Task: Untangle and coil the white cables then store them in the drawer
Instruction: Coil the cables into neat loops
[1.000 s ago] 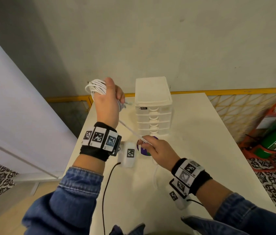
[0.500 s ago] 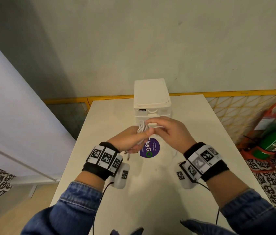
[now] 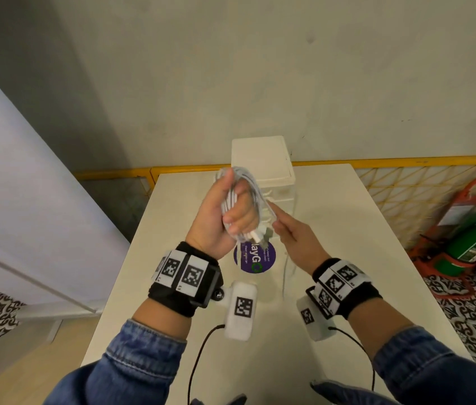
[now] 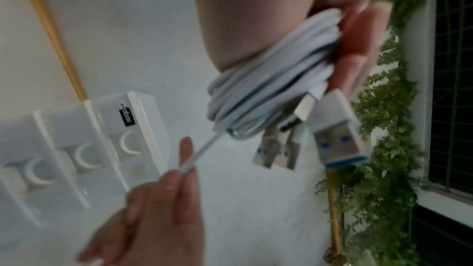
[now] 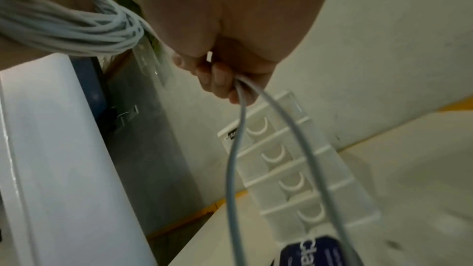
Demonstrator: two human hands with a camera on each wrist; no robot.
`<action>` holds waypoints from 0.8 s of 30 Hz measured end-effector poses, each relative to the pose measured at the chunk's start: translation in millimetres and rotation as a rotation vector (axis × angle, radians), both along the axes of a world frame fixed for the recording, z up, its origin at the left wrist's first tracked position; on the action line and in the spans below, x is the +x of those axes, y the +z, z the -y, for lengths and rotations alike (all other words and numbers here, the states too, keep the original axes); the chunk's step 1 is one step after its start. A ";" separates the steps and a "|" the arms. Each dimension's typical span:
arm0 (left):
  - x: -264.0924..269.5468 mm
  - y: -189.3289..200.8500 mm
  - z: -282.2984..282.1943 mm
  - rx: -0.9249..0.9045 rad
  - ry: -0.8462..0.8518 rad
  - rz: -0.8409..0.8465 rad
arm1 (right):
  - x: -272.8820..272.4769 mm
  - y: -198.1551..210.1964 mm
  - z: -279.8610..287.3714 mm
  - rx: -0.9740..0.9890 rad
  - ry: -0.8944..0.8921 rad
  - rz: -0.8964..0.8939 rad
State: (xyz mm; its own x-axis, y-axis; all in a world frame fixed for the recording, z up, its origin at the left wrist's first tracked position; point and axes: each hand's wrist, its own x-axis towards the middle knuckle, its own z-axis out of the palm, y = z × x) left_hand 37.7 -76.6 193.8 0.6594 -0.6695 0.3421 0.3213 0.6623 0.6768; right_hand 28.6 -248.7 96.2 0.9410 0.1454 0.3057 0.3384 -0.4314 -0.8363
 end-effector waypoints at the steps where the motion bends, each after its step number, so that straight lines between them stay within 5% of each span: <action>1: 1.9 2.7 0.6 -0.069 0.061 -0.041 | -1.2 -7.0 -1.1 -0.038 -0.003 -0.030; 7: 11.2 24.3 -2.6 -0.085 0.606 -0.147 | -14.9 -49.3 -3.6 -0.219 0.023 -0.174; 13: 20.4 -0.8 -14.4 0.620 1.194 0.337 | -24.1 -47.9 -13.3 -0.165 0.064 -0.135; 19: 23.7 -39.3 -17.0 1.403 0.960 0.602 | -23.7 -12.2 -20.4 -0.150 0.077 0.129; 24: 16.3 -50.6 -14.9 1.388 0.643 0.490 | -20.9 13.7 -18.3 -0.104 0.017 0.265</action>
